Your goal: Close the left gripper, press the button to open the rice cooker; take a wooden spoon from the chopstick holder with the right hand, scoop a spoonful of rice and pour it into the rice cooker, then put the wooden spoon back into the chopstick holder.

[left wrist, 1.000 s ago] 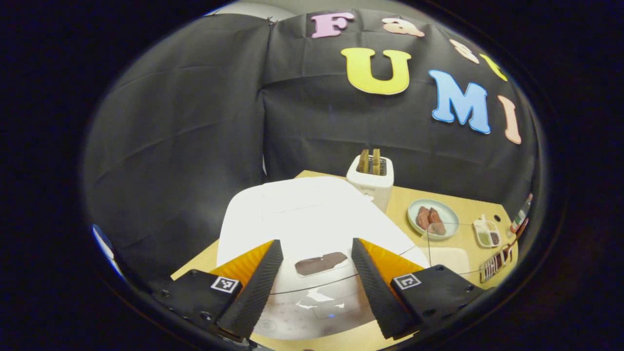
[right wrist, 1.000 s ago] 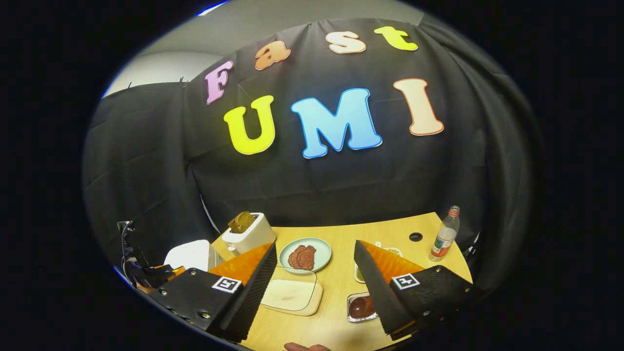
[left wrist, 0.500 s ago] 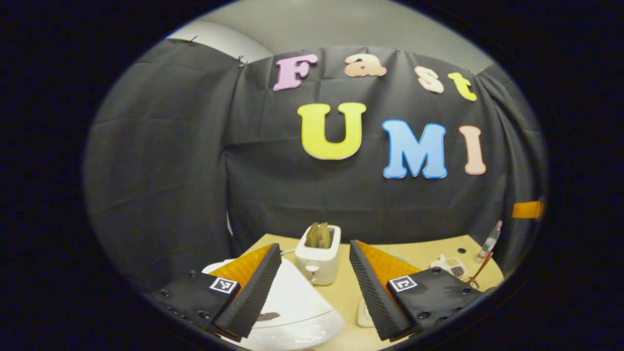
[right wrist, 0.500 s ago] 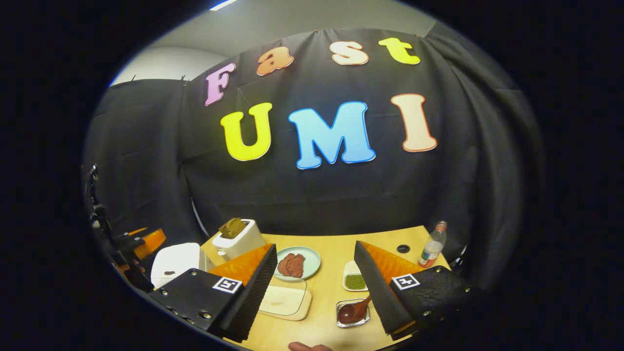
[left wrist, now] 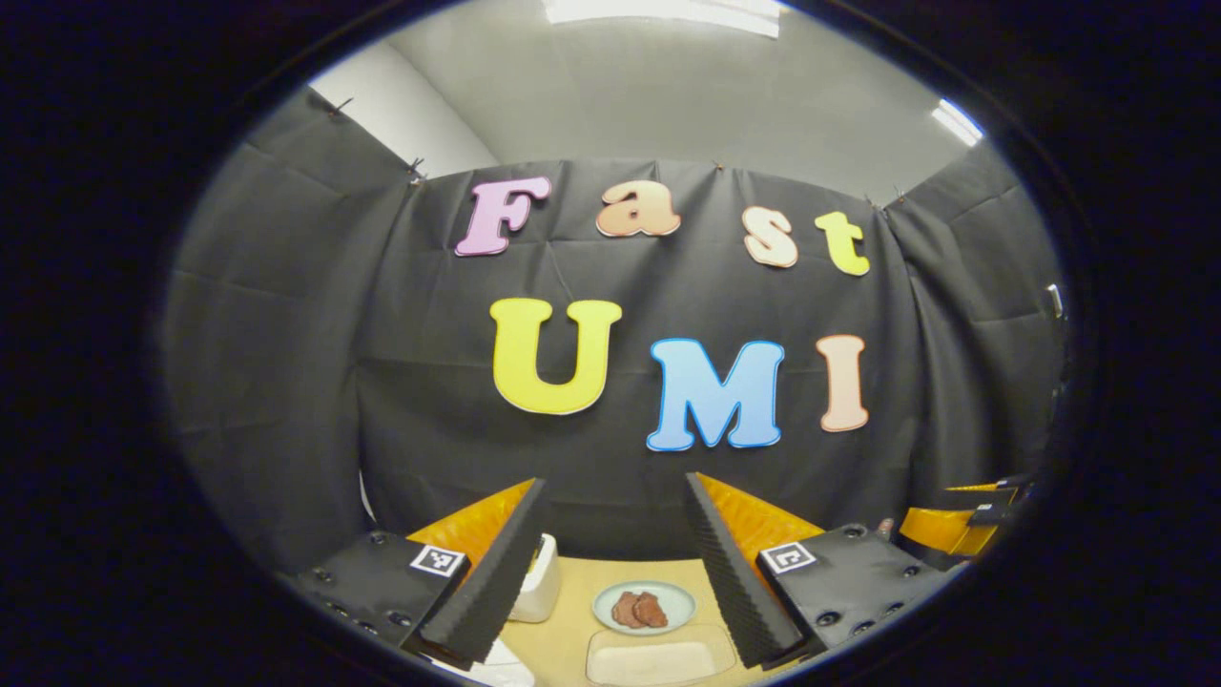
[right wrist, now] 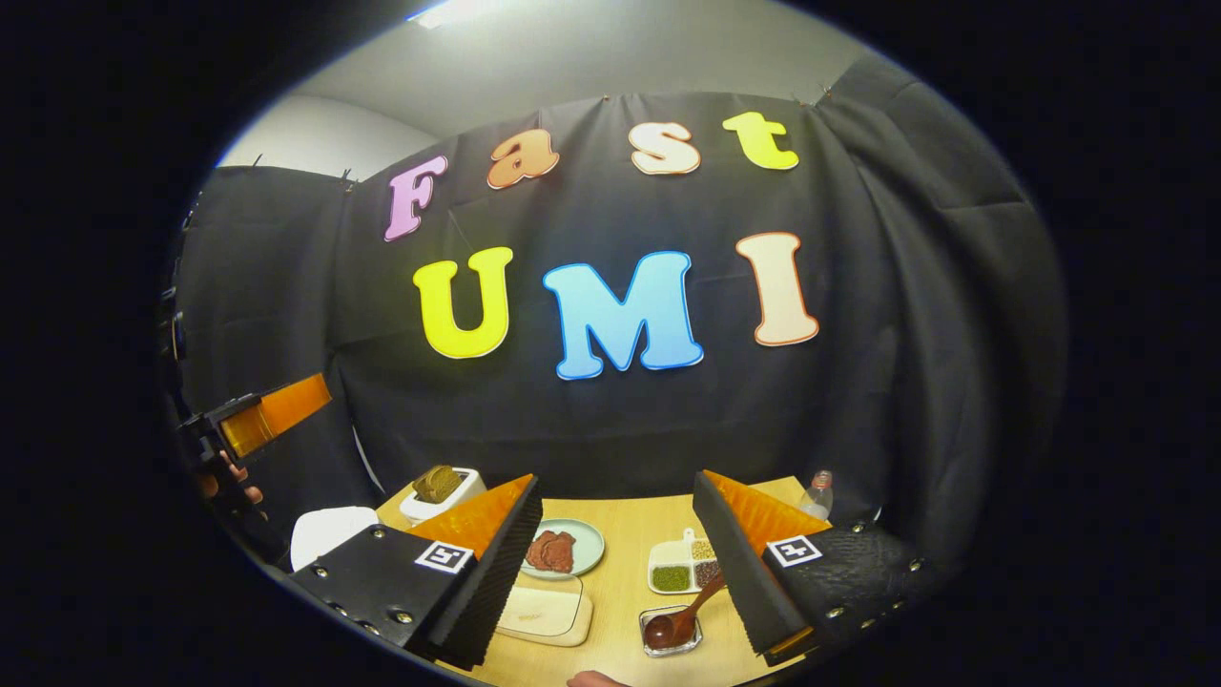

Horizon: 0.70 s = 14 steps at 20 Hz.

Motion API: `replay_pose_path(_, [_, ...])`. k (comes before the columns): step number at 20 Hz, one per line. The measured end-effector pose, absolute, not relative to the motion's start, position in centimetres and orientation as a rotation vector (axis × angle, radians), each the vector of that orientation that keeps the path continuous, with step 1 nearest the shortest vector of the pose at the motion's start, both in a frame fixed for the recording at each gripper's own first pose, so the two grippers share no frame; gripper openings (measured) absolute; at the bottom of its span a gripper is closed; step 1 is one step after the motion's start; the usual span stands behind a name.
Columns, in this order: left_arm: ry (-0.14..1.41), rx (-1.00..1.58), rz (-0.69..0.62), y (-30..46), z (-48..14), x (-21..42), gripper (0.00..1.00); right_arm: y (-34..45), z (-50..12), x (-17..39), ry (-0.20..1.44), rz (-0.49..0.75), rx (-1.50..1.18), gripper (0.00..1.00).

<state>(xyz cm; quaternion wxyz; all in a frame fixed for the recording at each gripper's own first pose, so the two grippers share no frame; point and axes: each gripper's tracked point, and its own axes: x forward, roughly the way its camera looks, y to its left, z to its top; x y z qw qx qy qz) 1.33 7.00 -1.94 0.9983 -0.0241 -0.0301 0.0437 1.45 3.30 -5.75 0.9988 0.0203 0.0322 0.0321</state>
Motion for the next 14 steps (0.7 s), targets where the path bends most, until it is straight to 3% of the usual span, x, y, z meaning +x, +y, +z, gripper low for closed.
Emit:
replay_pose_path(6, [-0.081,-0.043,-0.004,4.6,-0.5,1.3,0.95,2.8,-1.4,-0.1,-0.023,-0.027,0.073,0.96])
replay_pose_path(14, [-0.060,-0.050,-0.052,4.9,-1.4,1.1,0.96,2.4,-0.2,-0.7,-0.054,-0.083,0.052,0.96])
